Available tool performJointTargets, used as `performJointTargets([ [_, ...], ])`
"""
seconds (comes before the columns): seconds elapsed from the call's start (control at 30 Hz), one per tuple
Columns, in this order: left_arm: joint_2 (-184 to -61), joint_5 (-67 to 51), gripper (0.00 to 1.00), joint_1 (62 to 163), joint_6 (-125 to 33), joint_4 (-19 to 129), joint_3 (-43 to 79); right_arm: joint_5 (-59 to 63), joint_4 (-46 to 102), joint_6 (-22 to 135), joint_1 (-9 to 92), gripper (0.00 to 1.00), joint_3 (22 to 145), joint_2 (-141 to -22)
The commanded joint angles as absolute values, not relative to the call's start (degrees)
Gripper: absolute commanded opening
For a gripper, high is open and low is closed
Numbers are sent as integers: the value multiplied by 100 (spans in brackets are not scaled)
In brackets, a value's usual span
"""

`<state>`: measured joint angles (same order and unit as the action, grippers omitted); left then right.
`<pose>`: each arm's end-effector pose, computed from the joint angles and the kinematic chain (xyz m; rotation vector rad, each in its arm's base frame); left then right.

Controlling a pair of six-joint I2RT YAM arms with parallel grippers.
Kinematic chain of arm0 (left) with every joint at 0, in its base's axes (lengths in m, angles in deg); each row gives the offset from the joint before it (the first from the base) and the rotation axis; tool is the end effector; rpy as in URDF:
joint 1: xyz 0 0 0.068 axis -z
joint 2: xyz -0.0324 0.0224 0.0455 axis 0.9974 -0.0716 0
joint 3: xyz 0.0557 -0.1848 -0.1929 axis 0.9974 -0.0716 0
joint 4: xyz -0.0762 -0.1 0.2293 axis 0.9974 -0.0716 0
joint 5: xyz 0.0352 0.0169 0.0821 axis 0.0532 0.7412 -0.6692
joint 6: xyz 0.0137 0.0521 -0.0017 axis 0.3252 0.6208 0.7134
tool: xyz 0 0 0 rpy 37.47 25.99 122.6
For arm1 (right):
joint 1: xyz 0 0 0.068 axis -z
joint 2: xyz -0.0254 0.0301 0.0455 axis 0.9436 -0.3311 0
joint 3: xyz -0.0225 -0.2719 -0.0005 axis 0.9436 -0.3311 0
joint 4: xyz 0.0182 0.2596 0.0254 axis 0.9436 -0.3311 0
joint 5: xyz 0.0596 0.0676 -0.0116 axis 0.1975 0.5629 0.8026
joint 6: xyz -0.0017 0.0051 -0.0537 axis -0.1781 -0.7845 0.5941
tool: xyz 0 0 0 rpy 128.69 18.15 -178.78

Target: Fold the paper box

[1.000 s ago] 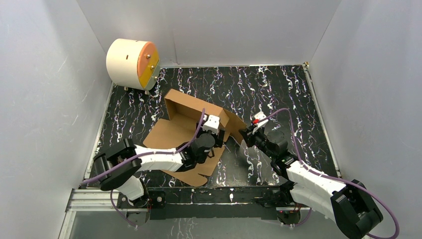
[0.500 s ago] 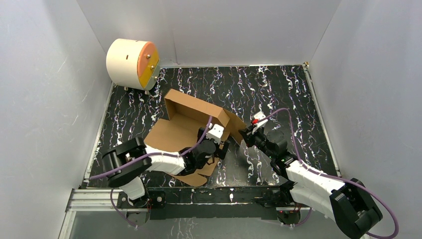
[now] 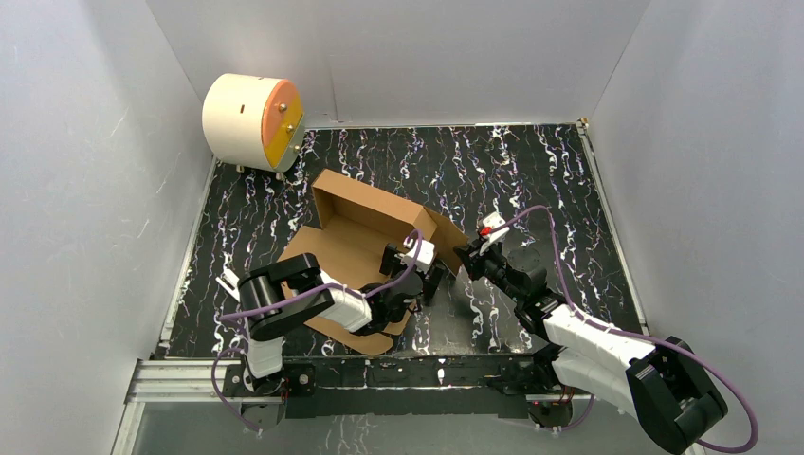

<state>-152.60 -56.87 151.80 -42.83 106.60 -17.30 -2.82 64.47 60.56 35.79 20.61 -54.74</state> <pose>0.1570 -0.2941 0.1339 0.3941 1.7375 -0.2894 0.1615 0.1145 0.1970 -0.5038 1.6321 0.5280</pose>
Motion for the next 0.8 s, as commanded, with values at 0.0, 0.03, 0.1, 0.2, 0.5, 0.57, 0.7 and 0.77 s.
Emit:
performJointTargets([
  [0.0,-15515,-6346,91,15216,-3922,11445,-1511,-122,6722,6096,3585,7,2044,-5491],
  [0.03,-15549,-6419,91,15216,-3886,11506,-1502,-126,6722,6102,3578,7,2040,-5490],
  [0.1,-15539,-6518,91,15216,-3878,11594,-1528,-128,6730,6095,3578,7,2031,-5485],
  [0.2,-15423,-6575,90,15217,-3911,11654,-1587,-115,6739,6096,3577,7,2024,-5485],
  [0.5,-15138,-6688,86,15049,-4323,11650,-1939,-56,6781,6095,3578,7,2000,-5519],
  [0.57,-15086,-6690,85,14983,-4430,11642,-2013,-35,6792,6098,3584,7,1996,-5516],
  [0.7,-14950,-6508,80,14833,-4749,11622,-2189,-16,6806,6096,3580,7,1987,-5506],
  [0.77,-14901,-6381,80,14748,-4913,11596,-2263,20,6822,6100,3577,7,1974,-5504],
])
